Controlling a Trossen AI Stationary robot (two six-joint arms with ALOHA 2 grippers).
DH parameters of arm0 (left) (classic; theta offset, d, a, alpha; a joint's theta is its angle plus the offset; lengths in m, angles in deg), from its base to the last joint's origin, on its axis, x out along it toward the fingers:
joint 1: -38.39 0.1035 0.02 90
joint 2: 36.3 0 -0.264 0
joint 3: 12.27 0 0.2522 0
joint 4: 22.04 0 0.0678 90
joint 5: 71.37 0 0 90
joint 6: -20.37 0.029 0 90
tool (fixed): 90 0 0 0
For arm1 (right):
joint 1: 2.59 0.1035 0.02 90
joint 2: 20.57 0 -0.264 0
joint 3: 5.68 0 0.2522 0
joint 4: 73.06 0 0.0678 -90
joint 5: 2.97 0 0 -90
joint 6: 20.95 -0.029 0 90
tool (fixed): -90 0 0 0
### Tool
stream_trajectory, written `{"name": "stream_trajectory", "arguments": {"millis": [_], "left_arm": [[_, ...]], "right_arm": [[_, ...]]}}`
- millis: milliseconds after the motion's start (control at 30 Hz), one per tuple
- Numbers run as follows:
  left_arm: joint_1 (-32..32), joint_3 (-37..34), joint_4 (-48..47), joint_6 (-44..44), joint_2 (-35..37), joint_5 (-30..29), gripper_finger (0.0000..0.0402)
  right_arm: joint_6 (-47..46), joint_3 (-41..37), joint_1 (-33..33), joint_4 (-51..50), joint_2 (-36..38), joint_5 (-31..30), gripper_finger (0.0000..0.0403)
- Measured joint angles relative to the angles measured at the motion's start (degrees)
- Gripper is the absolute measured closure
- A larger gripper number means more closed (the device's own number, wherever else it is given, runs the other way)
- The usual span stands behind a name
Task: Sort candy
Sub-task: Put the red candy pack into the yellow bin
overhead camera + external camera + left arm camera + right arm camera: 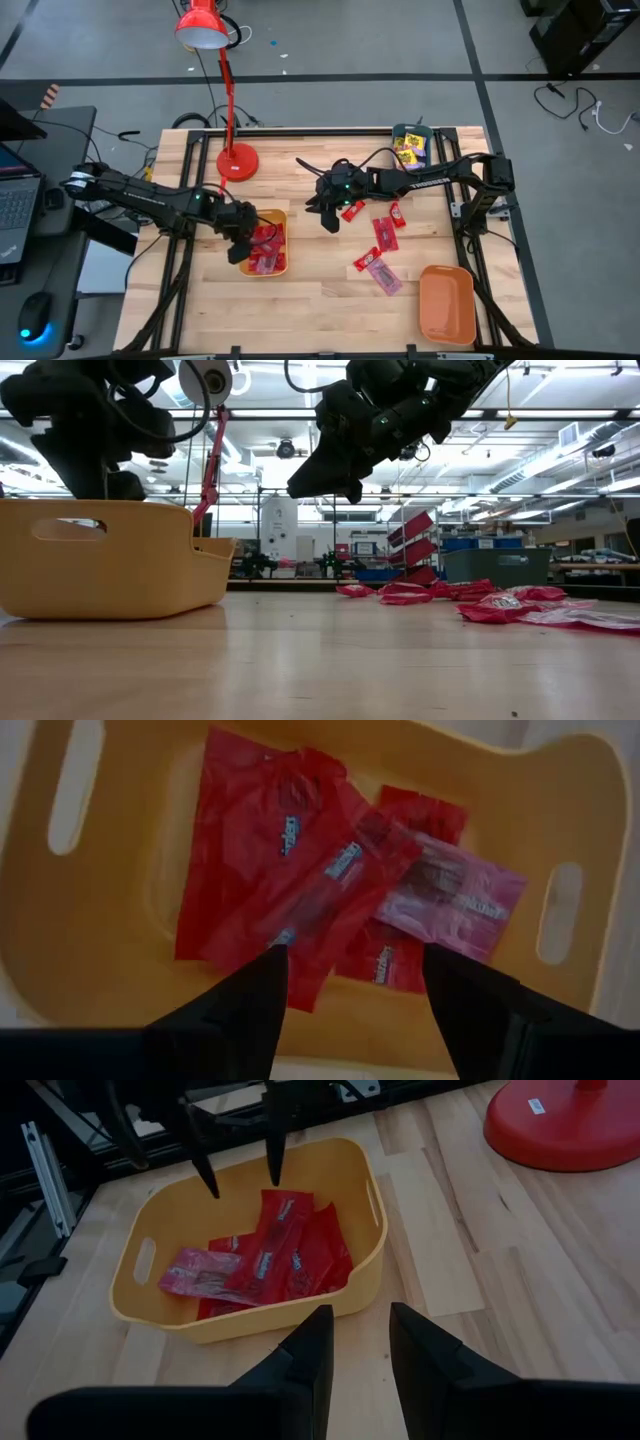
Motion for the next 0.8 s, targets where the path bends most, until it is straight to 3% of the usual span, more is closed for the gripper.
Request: {"name": "stream_trajectory", "arguments": {"millis": [133,267,533,700,800], "left_arm": [[0.02,0.01,0.04,0.01,0.01,-0.98,0.0167],[0.01,0.01,0.43,0.69,0.01,-6.21,0.0167],[0.00,0.05,9.20,8.05,-0.01,-10.08,0.0171],[0.02,0.05,6.03,10.55,-1.23,-15.76,0.0201],[-0.04,0.03,4.90,10.68,-2.75,-15.10,0.0241]], "right_arm": [[0.00,0.00,0.00,0.00,0.00,0.00,0.0315],[0.00,0.00,0.00,0.00,0.00,0.00,0.0315],[0.00,0.00,0.06,0.00,0.00,0.00,0.0315],[0.00,0.00,0.67,0.00,0.00,-0.10,0.0315],[0.07,0.00,0.97,0.00,0.00,-0.11,0.0315]]}}
